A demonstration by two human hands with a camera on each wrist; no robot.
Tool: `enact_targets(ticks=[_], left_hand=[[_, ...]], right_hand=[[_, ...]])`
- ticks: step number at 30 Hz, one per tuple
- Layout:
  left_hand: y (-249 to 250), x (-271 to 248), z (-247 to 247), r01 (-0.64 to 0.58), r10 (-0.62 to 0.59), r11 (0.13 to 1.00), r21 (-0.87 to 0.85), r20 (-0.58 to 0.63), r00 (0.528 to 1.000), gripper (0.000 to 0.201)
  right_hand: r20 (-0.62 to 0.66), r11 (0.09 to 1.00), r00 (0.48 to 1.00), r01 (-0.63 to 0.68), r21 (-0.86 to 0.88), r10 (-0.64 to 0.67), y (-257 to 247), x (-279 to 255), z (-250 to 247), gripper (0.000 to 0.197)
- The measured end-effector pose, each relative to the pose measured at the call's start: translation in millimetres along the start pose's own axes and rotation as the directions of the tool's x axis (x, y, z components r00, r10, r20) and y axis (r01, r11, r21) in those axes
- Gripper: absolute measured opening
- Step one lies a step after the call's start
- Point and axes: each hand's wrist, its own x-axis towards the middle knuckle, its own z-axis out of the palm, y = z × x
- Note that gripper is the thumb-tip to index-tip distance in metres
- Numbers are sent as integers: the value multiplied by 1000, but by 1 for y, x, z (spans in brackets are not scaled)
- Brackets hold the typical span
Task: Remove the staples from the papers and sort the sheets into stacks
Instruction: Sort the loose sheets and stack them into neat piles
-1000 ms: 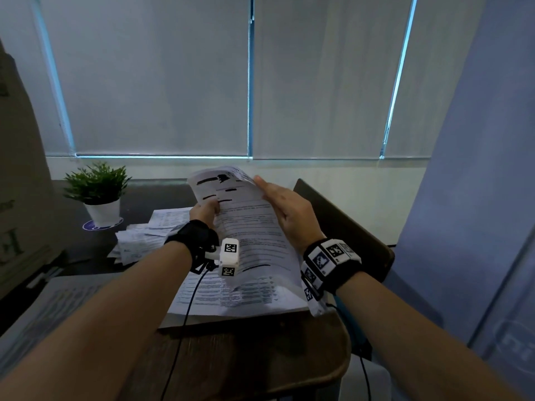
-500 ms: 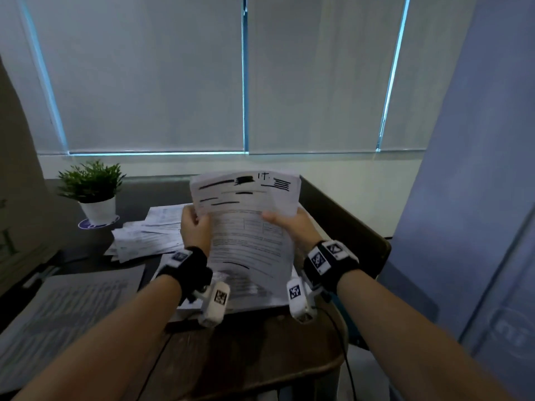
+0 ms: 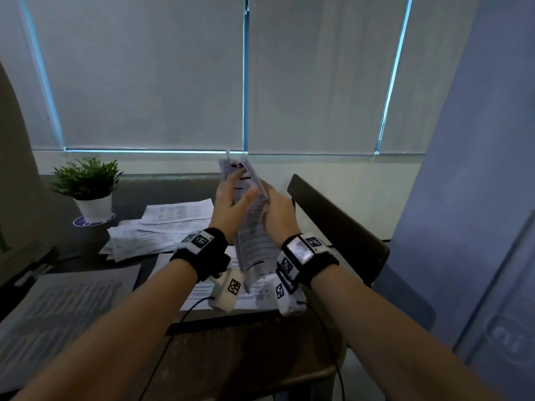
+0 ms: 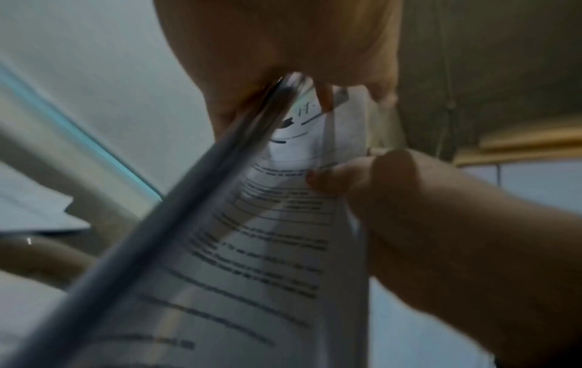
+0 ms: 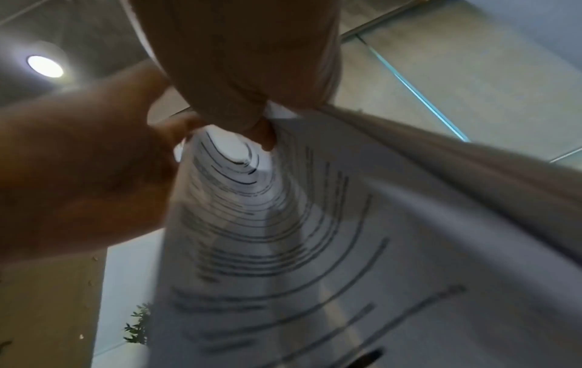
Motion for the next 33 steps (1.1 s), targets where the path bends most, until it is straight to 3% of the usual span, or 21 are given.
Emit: enact_targets(ticks=[4,6,9,13,17,21,23,28,32,33], left_hand=[[-12,8,-1,117,-115,992,-43,50,992,53],[-12,8,-4,89,-87,995,-48,40,995,54],[-8,2,-6,38,-34,991,-128,37,999,38],[-8,-3,-7,59,-58,991,-117,14,998,20],[-15,0,-12,26,-26,1000,-9,-6,1000,42],[-10,2,-16,7,-8,1000,26,23,1000,22],[-7,2,-17,-24,23,1000,20,27,999,14],[-5,1,-16,-47,47,999,18,-3,999,28],[5,-2,-20,-85,85,996,4,-14,996,22],[7,-3,-22,-85,83,995,-48,-41,996,28]], right_hand=[[15,993,996,-94,75,93,4,3,15,37],[22,1000,1000,-13,10,13,5,0,19,46],[23,999,999,38,-8,-37,9,-6,25,61],[31,1000,999,17,15,-17,9,-6,26,53],[29,1000,999,28,13,-28,14,-3,26,63],[24,998,999,25,50,-26,14,-6,27,68],[11,998,1000,25,64,-26,15,-4,28,67],[-34,986,999,43,158,-38,20,-5,32,54],[-14,949,991,-120,293,130,19,-2,18,44],[-18,913,979,-184,365,204,18,0,11,38]])
